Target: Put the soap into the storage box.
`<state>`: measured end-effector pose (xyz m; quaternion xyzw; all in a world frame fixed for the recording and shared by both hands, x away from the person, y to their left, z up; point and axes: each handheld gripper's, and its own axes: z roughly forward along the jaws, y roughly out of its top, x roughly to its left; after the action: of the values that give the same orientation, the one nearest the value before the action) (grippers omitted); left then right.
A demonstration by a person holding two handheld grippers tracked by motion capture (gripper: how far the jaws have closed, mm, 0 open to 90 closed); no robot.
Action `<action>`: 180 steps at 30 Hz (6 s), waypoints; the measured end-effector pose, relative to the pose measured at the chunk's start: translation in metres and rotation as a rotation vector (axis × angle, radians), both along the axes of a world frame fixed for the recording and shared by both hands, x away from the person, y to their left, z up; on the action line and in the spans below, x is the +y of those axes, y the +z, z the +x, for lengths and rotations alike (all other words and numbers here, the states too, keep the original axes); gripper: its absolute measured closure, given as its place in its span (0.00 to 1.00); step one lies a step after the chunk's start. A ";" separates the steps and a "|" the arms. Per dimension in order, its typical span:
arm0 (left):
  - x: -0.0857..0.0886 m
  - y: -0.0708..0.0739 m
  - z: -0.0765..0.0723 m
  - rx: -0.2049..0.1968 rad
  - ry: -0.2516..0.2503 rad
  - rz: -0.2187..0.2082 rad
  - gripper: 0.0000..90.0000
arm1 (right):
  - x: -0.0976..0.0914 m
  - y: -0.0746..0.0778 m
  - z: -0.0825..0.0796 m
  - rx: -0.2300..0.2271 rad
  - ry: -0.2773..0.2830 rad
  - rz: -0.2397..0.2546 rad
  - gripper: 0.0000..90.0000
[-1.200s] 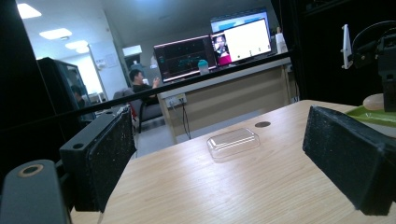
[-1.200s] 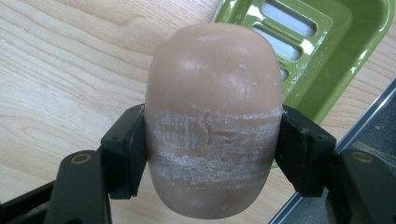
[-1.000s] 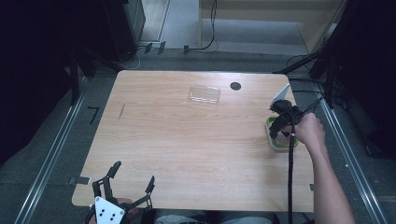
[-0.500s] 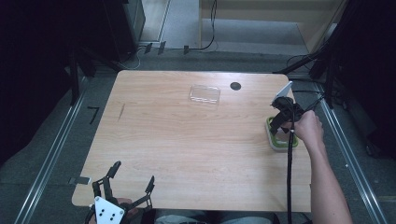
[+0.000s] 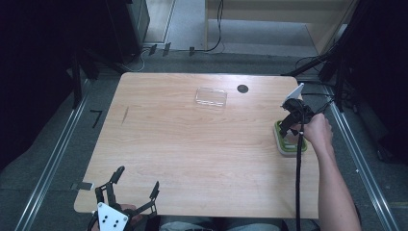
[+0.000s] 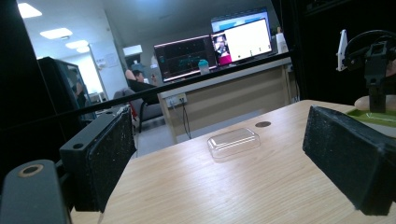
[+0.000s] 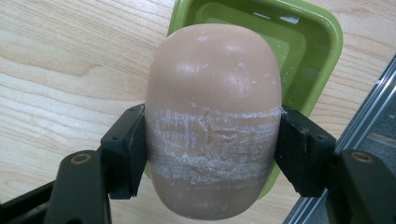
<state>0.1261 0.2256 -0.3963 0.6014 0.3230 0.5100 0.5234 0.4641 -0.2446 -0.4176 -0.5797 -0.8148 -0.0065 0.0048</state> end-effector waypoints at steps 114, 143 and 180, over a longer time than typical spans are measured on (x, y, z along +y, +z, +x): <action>0.000 0.000 -0.001 -0.003 -0.003 0.004 0.11 | 0.022 0.005 -0.046 -0.042 0.036 -0.007 0.00; 0.000 0.000 -0.001 -0.004 -0.006 0.006 0.11 | 0.049 -0.002 -0.103 -0.015 0.194 -0.002 0.00; -0.001 0.000 -0.001 -0.008 -0.006 0.009 0.11 | 0.065 -0.047 -0.178 0.017 0.329 -0.017 0.00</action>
<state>0.1254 0.2247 -0.3964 0.6026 0.3166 0.5124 0.5236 0.2857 -0.1795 -0.4647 -0.4386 -0.8986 0.0061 0.0080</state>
